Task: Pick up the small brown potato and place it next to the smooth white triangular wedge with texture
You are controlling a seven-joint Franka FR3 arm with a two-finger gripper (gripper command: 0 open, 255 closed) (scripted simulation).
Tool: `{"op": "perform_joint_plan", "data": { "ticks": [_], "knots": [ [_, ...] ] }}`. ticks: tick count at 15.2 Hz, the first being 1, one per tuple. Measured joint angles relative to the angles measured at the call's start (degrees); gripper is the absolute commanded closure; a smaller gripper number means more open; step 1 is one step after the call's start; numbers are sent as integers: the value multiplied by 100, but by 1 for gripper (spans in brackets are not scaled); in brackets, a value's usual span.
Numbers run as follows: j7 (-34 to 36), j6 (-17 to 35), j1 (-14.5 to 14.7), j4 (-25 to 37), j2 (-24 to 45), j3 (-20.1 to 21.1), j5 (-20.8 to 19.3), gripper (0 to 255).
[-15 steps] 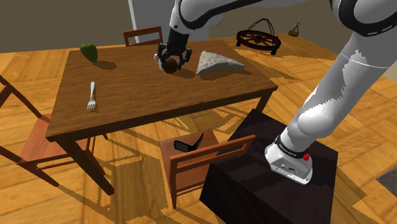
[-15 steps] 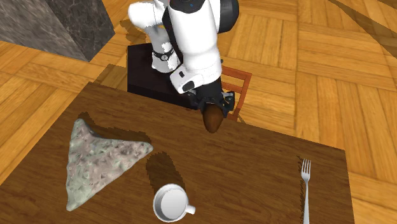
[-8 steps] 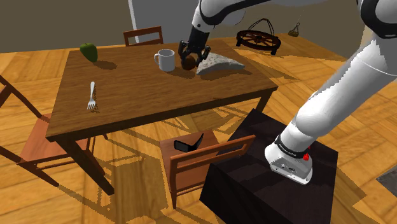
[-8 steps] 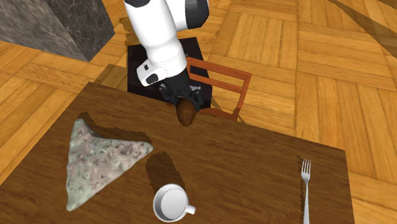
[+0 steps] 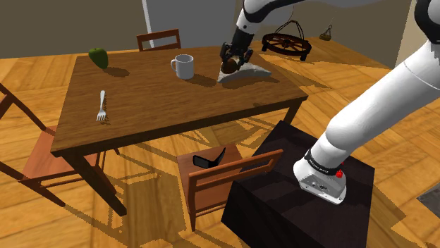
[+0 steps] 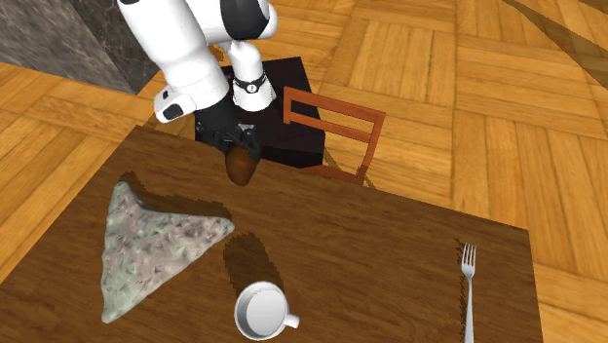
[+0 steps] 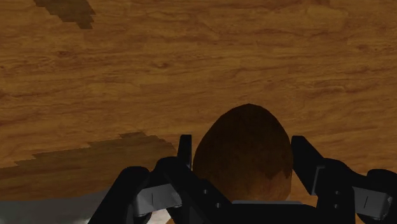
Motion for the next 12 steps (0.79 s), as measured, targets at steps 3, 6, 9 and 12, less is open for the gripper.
{"op": "perform_joint_plan", "data": {
  "ticks": [3,6,9,12],
  "knots": [
    [-442,-175,-192,-77,-152,-300,-31,255],
    [-818,-312,-356,-151,-275,-557,-77,255],
    [-1261,-409,-543,-174,-294,-859,-132,255],
    [-1654,-516,-715,-174,-310,-1130,-192,255]
  ]
}}
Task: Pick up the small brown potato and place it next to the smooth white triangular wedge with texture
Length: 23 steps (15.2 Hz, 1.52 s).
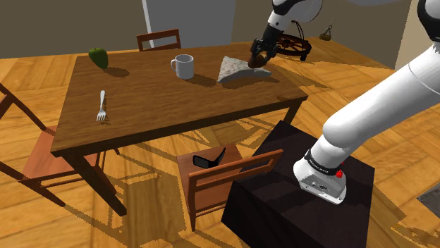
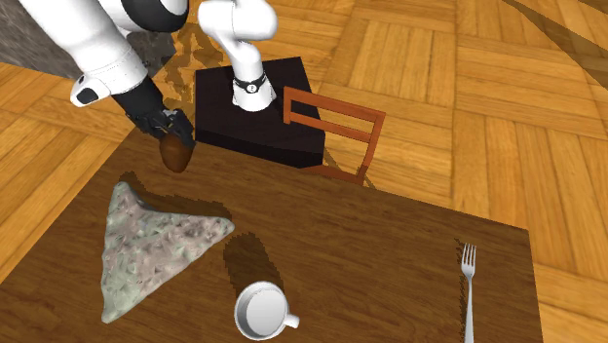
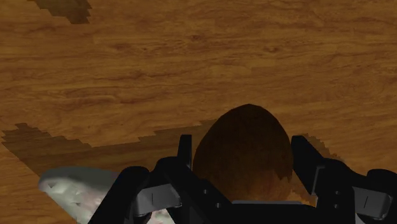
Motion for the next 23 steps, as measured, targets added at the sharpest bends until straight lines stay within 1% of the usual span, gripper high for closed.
{"op": "perform_joint_plan", "data": {
  "ticks": [7,10,12,13,23],
  "knots": [
    [-1009,-327,-424,335,242,-695,-124,255],
    [-1428,-463,-586,564,433,-969,-139,255],
    [-1729,-599,-694,864,676,-1167,-109,255],
    [-1847,-600,-740,867,708,-1233,-111,255],
    [-2201,57,-762,435,1010,-1317,70,255]
  ]
}}
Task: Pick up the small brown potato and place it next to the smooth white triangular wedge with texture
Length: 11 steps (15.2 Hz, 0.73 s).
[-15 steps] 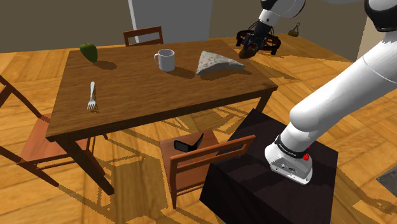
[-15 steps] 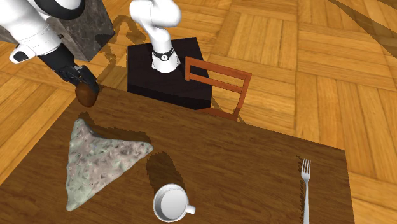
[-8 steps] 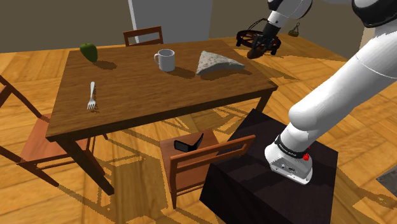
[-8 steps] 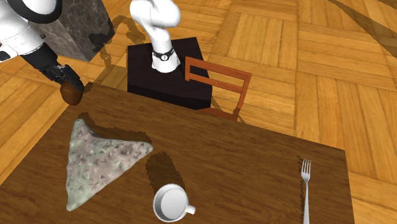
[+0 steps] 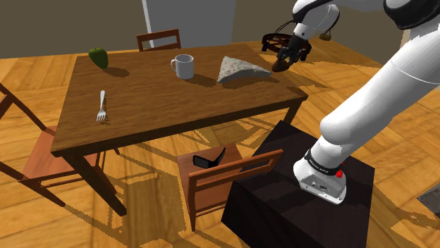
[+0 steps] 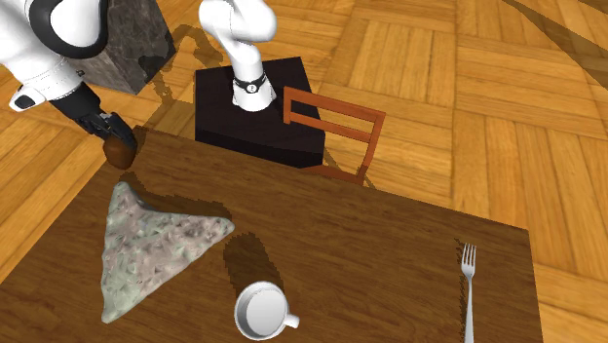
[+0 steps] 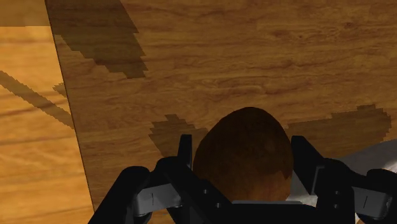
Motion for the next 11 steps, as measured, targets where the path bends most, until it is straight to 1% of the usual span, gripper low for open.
{"op": "perform_joint_plan", "data": {
  "ticks": [11],
  "knots": [
    [-401,780,23,-379,493,-20,361,255]
  ]
}}
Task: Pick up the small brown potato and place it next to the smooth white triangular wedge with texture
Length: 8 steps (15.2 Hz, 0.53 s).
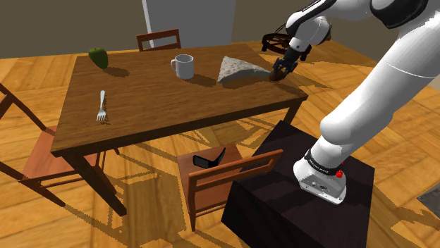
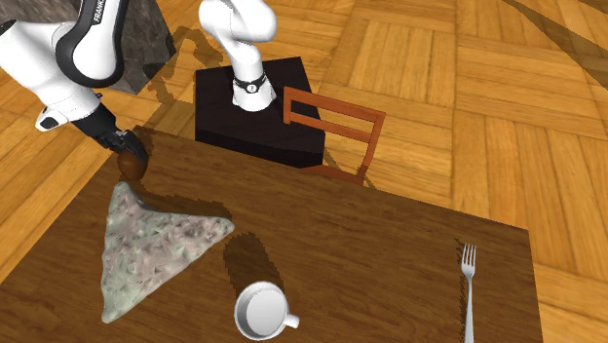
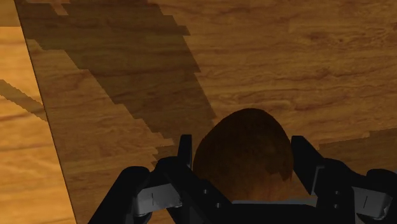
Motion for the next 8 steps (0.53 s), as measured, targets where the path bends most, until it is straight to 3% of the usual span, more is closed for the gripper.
{"op": "perform_joint_plan", "data": {
  "ticks": [8],
  "knots": [
    [-140,220,8,-79,152,7,143,255]
  ]
}}
